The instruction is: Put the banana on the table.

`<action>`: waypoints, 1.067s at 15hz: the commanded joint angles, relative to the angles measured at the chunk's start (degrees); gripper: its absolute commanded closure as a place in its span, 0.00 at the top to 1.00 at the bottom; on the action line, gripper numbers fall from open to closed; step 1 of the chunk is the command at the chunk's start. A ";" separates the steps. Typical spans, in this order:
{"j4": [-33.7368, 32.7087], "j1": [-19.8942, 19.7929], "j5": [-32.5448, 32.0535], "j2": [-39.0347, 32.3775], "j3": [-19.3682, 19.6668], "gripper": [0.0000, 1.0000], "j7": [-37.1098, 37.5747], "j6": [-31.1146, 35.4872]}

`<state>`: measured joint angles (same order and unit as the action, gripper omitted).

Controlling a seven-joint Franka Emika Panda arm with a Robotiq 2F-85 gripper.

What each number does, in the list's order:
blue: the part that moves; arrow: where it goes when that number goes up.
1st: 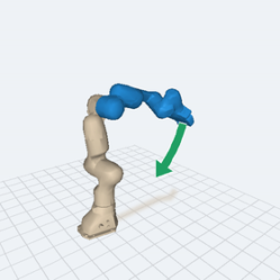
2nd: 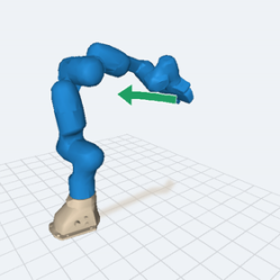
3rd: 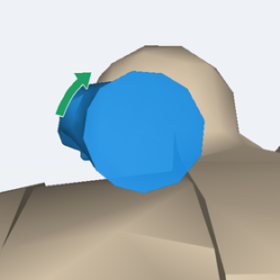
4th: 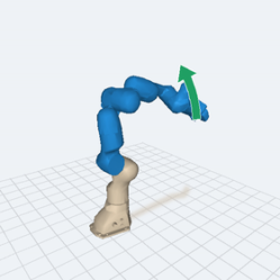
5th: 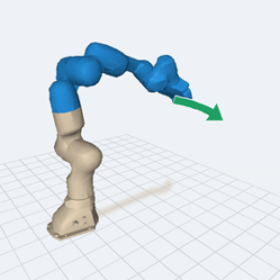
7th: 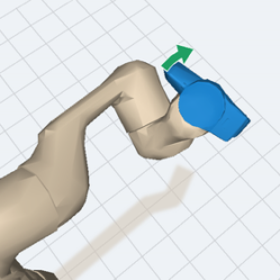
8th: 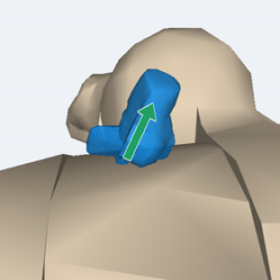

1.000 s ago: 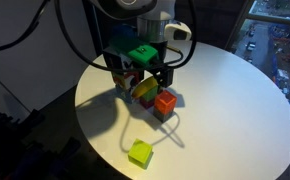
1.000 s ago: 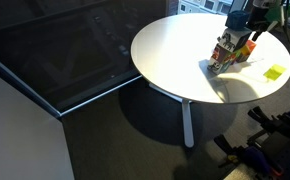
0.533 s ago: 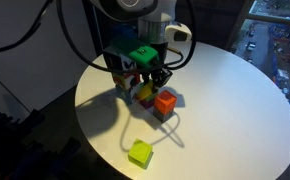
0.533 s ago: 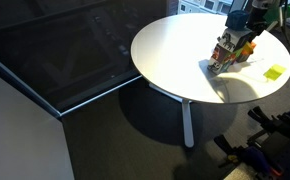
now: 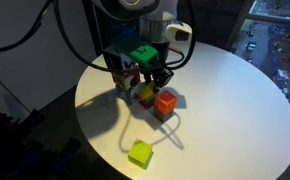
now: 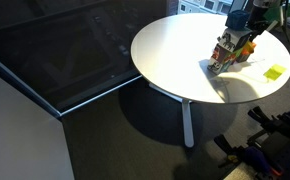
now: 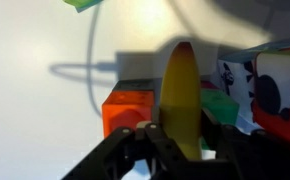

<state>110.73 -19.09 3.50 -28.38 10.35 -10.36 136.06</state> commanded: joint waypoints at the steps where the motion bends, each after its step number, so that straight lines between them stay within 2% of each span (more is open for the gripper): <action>1: -0.29 0.84 -1.55 2.03 1.52 0.17 2.92 -1.39; 9: 1.73 0.93 -3.98 6.76 3.84 0.17 4.18 -2.23; 16: 7.16 0.35 -8.46 13.53 6.09 0.17 1.77 -4.33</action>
<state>113.98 -18.73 -2.46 -19.58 15.55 -7.92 132.84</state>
